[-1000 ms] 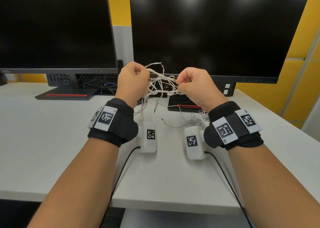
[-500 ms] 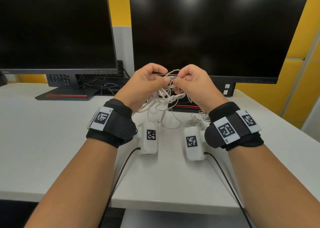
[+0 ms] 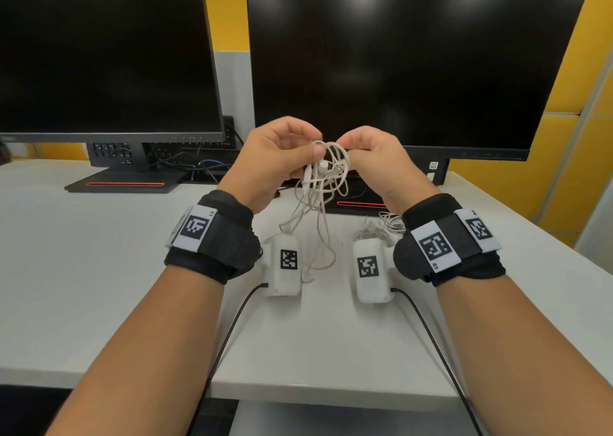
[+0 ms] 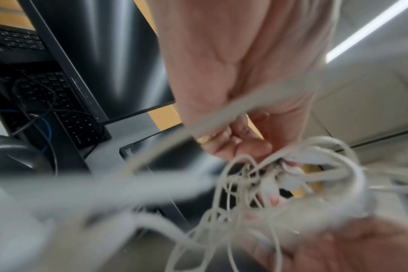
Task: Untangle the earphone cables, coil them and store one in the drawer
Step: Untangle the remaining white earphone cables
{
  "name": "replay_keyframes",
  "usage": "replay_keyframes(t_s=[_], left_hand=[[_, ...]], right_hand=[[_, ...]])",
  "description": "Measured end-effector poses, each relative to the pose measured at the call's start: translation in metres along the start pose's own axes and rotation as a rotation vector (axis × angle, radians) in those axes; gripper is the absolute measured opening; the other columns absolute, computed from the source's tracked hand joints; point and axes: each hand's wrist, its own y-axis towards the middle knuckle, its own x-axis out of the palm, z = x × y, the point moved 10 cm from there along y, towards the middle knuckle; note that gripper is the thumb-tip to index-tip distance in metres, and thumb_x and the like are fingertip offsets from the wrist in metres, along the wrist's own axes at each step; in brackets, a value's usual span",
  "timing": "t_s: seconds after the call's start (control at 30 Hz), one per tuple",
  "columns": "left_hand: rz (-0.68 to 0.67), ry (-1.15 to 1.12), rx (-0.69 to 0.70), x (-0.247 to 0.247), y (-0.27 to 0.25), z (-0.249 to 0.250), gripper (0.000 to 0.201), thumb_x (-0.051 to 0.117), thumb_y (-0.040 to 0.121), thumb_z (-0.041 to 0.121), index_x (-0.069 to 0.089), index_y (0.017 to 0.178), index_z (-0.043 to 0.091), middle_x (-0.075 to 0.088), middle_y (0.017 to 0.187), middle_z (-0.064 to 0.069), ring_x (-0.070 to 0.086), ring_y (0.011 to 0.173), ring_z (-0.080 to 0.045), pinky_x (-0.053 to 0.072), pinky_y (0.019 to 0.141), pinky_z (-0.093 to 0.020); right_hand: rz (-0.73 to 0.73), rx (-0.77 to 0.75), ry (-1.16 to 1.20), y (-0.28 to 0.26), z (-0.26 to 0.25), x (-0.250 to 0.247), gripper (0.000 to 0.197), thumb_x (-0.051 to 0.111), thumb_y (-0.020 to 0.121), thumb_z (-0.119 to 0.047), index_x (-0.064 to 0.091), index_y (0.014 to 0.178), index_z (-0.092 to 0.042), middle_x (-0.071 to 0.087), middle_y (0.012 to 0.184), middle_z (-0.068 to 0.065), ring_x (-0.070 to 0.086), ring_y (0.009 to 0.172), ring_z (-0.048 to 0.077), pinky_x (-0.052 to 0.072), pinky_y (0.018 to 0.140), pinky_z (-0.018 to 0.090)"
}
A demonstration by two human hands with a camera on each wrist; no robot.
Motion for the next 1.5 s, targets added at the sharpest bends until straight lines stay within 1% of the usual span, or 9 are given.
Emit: replay_keyframes(t_s=[0.17,0.3,0.43,0.57,0.77,0.9,1.13,1.27,1.5], left_hand=[[0.016,0.092,0.019,0.003,0.0,0.0,0.012,0.064,0.089,0.004,0.06,0.093,0.014,0.072,0.084,-0.004,0.066,0.075,-0.018,0.054,0.067,-0.028],[-0.005,0.113,0.009,0.007,0.0,0.0,0.016,0.066,0.088,0.007,0.059,0.098,0.016,0.07,0.09,-0.01,0.069,0.086,-0.024,0.057,0.081,-0.029],[0.027,0.243,-0.02,0.003,0.002,-0.006,0.018,0.068,0.088,0.014,0.058,0.103,0.014,0.067,0.086,-0.008,0.064,0.079,-0.023,0.055,0.08,-0.029],[-0.002,0.293,-0.127,-0.002,0.003,-0.02,0.015,0.065,0.091,0.024,0.064,0.1,0.013,0.071,0.097,-0.012,0.066,0.086,-0.029,0.055,0.083,-0.038],[-0.134,0.038,-0.194,0.008,-0.003,-0.018,0.008,0.057,0.092,0.005,0.058,0.095,0.013,0.067,0.092,-0.006,0.062,0.08,-0.013,0.052,0.071,-0.023],[-0.125,-0.002,-0.163,0.009,-0.003,-0.015,0.015,0.059,0.089,-0.003,0.053,0.088,0.011,0.065,0.087,-0.013,0.063,0.075,-0.019,0.054,0.069,-0.028],[0.133,-0.067,-0.062,-0.019,0.003,-0.006,0.018,0.048,0.098,0.005,0.045,0.084,0.016,0.053,0.07,0.002,0.055,0.063,-0.01,0.052,0.067,-0.03],[0.11,-0.133,-0.102,-0.018,0.002,-0.008,0.018,0.044,0.101,0.012,0.043,0.084,0.018,0.037,0.058,0.006,0.031,0.048,-0.009,0.03,0.047,-0.022],[0.049,0.415,-0.233,-0.015,-0.004,-0.016,0.021,0.075,0.081,0.031,0.069,0.09,0.013,0.057,0.063,0.012,0.047,0.046,-0.001,0.035,0.043,-0.011]], right_hand=[[-0.133,0.003,0.205,-0.003,-0.009,0.013,0.022,0.055,0.09,-0.006,0.064,0.105,-0.019,0.067,0.099,0.001,0.063,0.096,0.019,0.052,0.084,0.038],[-0.242,-0.003,0.232,-0.013,-0.012,0.025,0.03,0.063,0.094,-0.017,0.057,0.123,-0.012,0.071,0.093,0.008,0.066,0.075,0.009,0.05,0.061,0.019],[-0.172,-0.01,0.12,-0.011,-0.009,0.019,0.015,0.068,0.091,-0.021,0.066,0.099,-0.01,0.071,0.082,0.008,0.065,0.065,0.006,0.048,0.058,0.017],[-0.106,-0.042,0.116,-0.009,-0.008,0.016,0.01,0.069,0.09,-0.019,0.069,0.096,-0.011,0.074,0.085,0.008,0.07,0.074,0.014,0.054,0.067,0.024],[-0.043,-0.011,0.365,-0.007,-0.009,0.008,0.013,0.066,0.09,-0.005,0.07,0.1,-0.012,0.074,0.088,0.011,0.068,0.085,0.022,0.057,0.084,0.04],[-0.006,0.02,0.348,-0.005,-0.004,0.005,0.013,0.059,0.095,-0.005,0.07,0.1,-0.01,0.072,0.084,0.009,0.069,0.075,0.016,0.059,0.069,0.03],[0.117,0.105,0.091,-0.003,0.013,-0.013,0.015,0.059,0.097,-0.013,0.064,0.083,-0.008,0.061,0.067,0.007,0.059,0.052,0.01,0.056,0.053,0.024],[0.153,0.199,0.05,-0.004,0.021,-0.016,0.024,0.046,0.103,-0.027,0.057,0.094,-0.009,0.056,0.066,0.007,0.053,0.048,0.011,0.048,0.042,0.019],[0.395,0.137,0.116,-0.003,0.016,-0.042,0.021,0.038,0.103,-0.026,0.05,0.092,-0.013,0.058,0.082,0.007,0.059,0.076,0.018,0.057,0.068,0.035]])
